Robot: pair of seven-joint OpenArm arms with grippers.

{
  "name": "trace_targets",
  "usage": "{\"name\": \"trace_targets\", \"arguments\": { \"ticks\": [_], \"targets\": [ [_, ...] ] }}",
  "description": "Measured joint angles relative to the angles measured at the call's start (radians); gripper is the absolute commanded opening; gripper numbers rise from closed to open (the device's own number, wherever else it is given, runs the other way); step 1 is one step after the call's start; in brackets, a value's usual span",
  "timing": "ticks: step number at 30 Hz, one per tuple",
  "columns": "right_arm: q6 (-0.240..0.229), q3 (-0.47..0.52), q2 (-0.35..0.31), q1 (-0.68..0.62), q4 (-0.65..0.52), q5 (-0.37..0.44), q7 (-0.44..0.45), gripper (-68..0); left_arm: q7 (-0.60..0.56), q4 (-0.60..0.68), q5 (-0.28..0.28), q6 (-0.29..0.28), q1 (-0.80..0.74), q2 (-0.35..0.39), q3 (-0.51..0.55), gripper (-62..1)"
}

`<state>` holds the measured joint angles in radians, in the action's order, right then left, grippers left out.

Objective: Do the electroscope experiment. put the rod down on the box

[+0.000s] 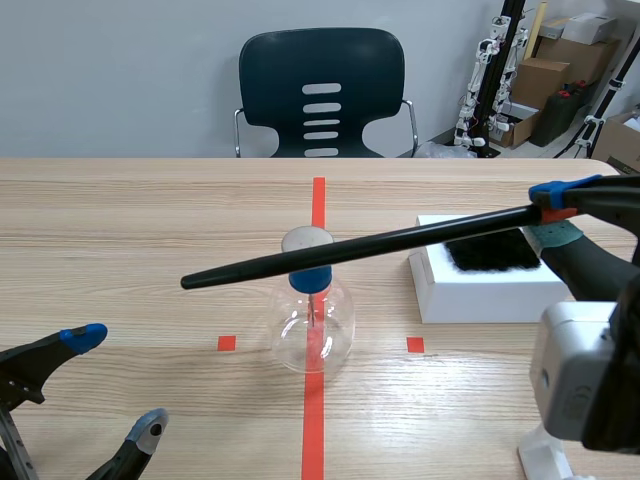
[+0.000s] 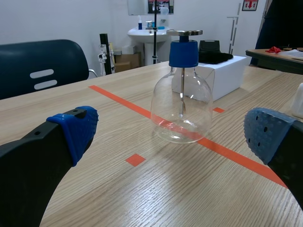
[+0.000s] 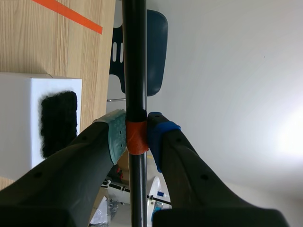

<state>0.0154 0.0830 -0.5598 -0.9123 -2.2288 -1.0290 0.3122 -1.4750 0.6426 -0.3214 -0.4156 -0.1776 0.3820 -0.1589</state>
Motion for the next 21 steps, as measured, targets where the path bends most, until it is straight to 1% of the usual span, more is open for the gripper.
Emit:
{"name": "trace_targets", "arguments": {
  "ticks": [10,13,17,19,21],
  "targets": [
    [0.0,0.0,0.0,0.0,0.0,0.008,0.0,-66.4,0.0,0.0,0.0,0.0,0.0,0.0,0.0,1.4],
    [-0.001,0.0,-0.004,0.0,0.0,0.1,-0.002,-66.4,0.0,0.0,0.0,0.0,0.0,0.0,0.0,1.4],
    [-0.054,0.0,-0.076,0.0,0.0,0.178,-0.046,-66.4,0.0,0.0,0.0,0.0,0.0,0.0,0.0,1.4],
    [-0.06,0.0,-0.124,0.0,0.001,0.216,-0.074,-66.4,0.0,0.0,0.0,0.0,0.0,0.0,0.0,1.4],
    [-0.079,0.0,-0.177,0.0,0.001,0.25,-0.094,-66.4,0.0,0.0,0.0,0.0,0.0,0.0,0.0,1.4]
  ]
}}
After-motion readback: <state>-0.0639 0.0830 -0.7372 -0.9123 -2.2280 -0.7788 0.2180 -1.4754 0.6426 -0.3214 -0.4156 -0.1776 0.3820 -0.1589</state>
